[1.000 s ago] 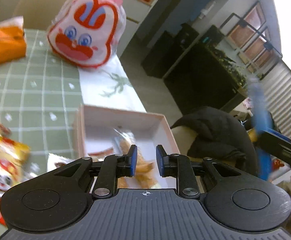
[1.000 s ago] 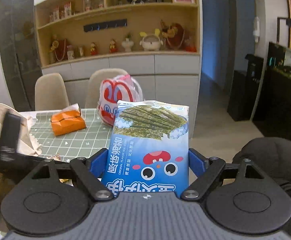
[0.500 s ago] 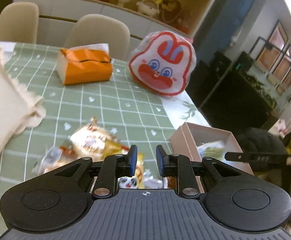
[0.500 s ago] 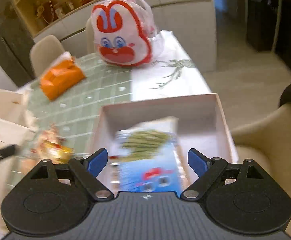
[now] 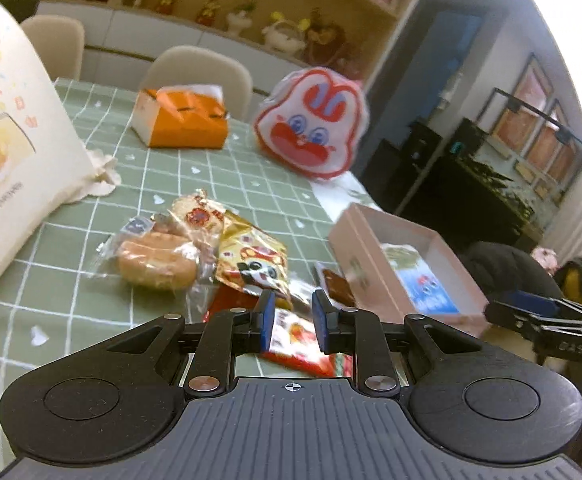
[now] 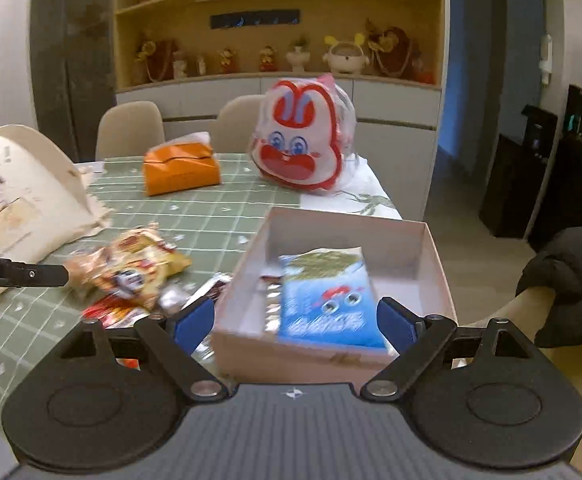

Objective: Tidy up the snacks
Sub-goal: 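Reach the right tool to the round rice cracker packet and grasp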

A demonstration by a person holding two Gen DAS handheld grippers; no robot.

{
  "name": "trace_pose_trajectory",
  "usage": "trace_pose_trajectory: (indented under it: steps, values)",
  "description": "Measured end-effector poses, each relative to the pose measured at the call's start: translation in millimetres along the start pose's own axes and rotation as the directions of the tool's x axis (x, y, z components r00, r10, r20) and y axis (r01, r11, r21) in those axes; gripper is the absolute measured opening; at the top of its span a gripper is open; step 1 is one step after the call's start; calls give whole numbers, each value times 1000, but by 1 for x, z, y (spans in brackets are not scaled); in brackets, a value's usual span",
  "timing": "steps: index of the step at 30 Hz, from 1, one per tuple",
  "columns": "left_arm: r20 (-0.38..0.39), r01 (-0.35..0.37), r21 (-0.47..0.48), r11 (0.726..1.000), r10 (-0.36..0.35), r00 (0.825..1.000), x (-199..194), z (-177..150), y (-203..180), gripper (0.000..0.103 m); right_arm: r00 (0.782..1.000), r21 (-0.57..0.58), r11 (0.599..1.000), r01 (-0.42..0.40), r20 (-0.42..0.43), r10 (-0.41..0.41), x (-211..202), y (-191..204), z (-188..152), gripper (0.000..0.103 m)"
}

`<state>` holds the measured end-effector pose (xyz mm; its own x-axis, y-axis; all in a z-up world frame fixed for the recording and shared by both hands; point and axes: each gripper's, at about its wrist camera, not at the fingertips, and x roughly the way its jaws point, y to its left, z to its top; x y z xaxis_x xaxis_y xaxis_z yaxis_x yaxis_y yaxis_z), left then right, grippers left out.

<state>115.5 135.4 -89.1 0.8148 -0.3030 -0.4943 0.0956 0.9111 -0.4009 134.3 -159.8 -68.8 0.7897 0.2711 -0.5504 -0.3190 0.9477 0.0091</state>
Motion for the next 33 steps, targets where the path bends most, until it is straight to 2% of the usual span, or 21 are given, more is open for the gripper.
trace_pose_trajectory:
  steps: [3, 6, 9, 11, 15, 18, 21, 25, 30, 32, 33]
  values:
    - [49, -36, 21, 999, 35, 998, -25, -2, 3, 24, 1000, 8, 1000, -5, 17, 5, -22, 21, -8, 89]
    - [124, -73, -2, 997, 72, 990, -44, 0, 20, 24, 998, 84, 994, -67, 17, 66, -35, 36, -12, 89]
    - [189, -61, -73, 995, 74, 979, -50, 5, 45, 24, 994, 140, 984, -106, -2, 107, -31, 57, -8, 89]
    - [212, -62, -92, 994, 81, 974, -39, 9, 57, 24, 990, 180, 975, -128, -40, 137, -14, 75, 5, 89]
    - [171, -65, -115, 991, 84, 982, 4, 13, 74, 24, 975, 256, 957, -139, -133, 177, 36, 109, 43, 89]
    - [99, -68, -128, 989, 81, 992, 17, 7, 83, 24, 983, 173, 982, -80, -149, 106, 72, 137, 66, 89]
    - [121, -76, -158, 985, 96, 988, 11, 5, 90, 24, 981, 101, 991, -82, -165, 98, 123, 163, 83, 90]
    - [162, -98, -195, 976, 130, 978, 7, 2, 103, 24, 963, 57, 991, -123, -235, 133, 207, 191, 105, 90]
    - [120, -110, -246, 963, 143, 982, 17, 0, 121, 24, 964, -55, 996, -77, -260, 60, 281, 210, 115, 90]
    - [109, -118, -264, 957, 152, 982, 20, 1, 125, 24, 942, -86, 992, -88, -332, 55, 302, 209, 111, 87]
    - [111, -123, -270, 955, 158, 981, 19, 0, 125, 24, 930, -95, 990, -109, -361, 68, 306, 208, 108, 83]
